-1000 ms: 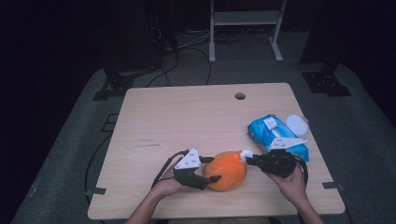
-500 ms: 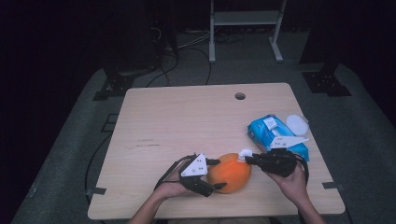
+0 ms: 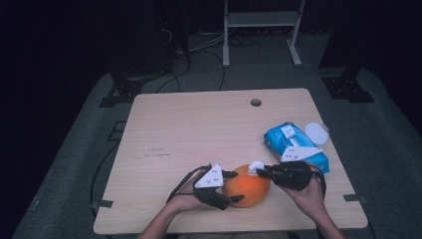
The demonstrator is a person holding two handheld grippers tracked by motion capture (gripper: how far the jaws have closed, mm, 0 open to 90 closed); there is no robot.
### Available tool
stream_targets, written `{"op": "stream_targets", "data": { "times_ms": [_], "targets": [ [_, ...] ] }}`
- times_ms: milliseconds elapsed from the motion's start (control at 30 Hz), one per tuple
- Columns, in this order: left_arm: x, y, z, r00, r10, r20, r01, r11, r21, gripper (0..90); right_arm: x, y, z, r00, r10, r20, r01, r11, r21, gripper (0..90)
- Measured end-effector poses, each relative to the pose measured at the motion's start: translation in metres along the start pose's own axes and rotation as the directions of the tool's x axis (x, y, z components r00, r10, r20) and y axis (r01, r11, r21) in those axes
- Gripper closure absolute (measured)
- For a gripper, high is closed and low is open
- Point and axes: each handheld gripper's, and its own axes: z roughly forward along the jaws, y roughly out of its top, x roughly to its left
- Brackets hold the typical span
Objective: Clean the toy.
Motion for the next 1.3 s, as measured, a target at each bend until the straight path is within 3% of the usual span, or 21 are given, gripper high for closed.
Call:
{"op": "stream_targets", "data": {
  "times_ms": [67, 167, 300, 367, 433, 533, 633, 767, 833, 900, 967, 1033, 1200, 1300],
  "targets": [
    [0.000, 0.000, 0.001, 1.0000, -0.005, 0.003, 0.005, 0.9999, -0.013, 28.4, -0.008, -0.006, -0.003, 0.9989, 0.031, 0.035, -0.031, 1.000, 0.002, 81.2],
    [-0.003, 0.004, 0.007, 0.9999, 0.000, -0.013, 0.000, 1.0000, -0.005, 25.5, -0.004, -0.006, -0.003, 0.9990, 0.034, 0.030, -0.034, 0.999, -0.004, 81.1],
    [-0.004, 0.005, 0.012, 0.9994, -0.007, -0.033, 0.008, 1.0000, 0.002, 20.4, 0.013, 0.002, 0.003, 0.9997, -0.018, -0.013, 0.018, 1.000, -0.013, 81.1],
    [-0.005, 0.005, 0.012, 0.9994, 0.002, -0.035, -0.002, 1.0000, 0.006, 21.0, 0.025, 0.007, 0.008, 0.9977, -0.058, -0.033, 0.058, 0.998, -0.009, 81.0],
    [-0.005, 0.005, 0.011, 0.9990, 0.005, -0.044, -0.004, 1.0000, 0.006, 24.5, 0.031, 0.010, 0.011, 0.9954, -0.093, -0.024, 0.093, 0.996, 0.010, 81.0],
    [-0.002, 0.004, 0.007, 0.9997, -0.006, -0.026, 0.006, 0.9998, -0.017, 26.1, 0.023, 0.008, 0.009, 0.9972, -0.072, -0.024, 0.072, 0.997, 0.016, 81.2],
    [0.005, 0.000, 0.000, 0.9989, -0.037, 0.029, 0.039, 0.9980, -0.050, 23.7, 0.016, 0.002, 0.006, 0.9981, -0.053, -0.031, 0.054, 0.998, 0.028, 81.2],
    [0.014, -0.013, 0.006, 0.9950, -0.099, 0.018, 0.099, 0.9951, 0.007, 10.3, 0.011, 0.000, 0.004, 0.9984, -0.045, -0.034, 0.046, 0.998, 0.032, 81.0],
    [0.012, -0.015, 0.010, 0.9950, -0.097, 0.022, 0.097, 0.9952, 0.006, 9.5, 0.010, 0.000, 0.004, 0.9987, -0.037, -0.036, 0.038, 0.999, 0.030, 81.0],
    [0.010, -0.013, 0.011, 0.9964, -0.084, 0.009, 0.084, 0.9964, 0.012, 13.1, 0.012, 0.001, 0.005, 0.9987, -0.045, -0.024, 0.046, 0.999, 0.028, 80.9],
    [0.011, -0.009, 0.007, 0.9960, -0.090, -0.005, 0.090, 0.9959, 0.007, 25.4, 0.013, 0.002, 0.005, 0.9990, -0.042, -0.011, 0.043, 0.999, 0.019, 81.0],
    [0.012, -0.005, 0.003, 0.9949, -0.101, 0.007, 0.101, 0.9949, 0.004, 33.4, 0.013, 0.004, 0.002, 0.9994, -0.029, -0.016, 0.029, 1.000, -0.009, 80.9],
    [0.014, 0.006, -0.013, 0.9954, -0.096, -0.002, 0.095, 0.9937, -0.058, 36.0, 0.011, 0.005, 0.000, 0.9995, -0.020, -0.023, 0.019, 0.999, -0.040, 81.1],
    [0.013, 0.007, -0.015, 0.9963, -0.084, -0.017, 0.083, 0.9952, -0.052, 36.2, 0.002, 0.000, 0.004, 0.9979, 0.030, -0.057, -0.033, 0.999, -0.039, 81.1]
  ]
}}
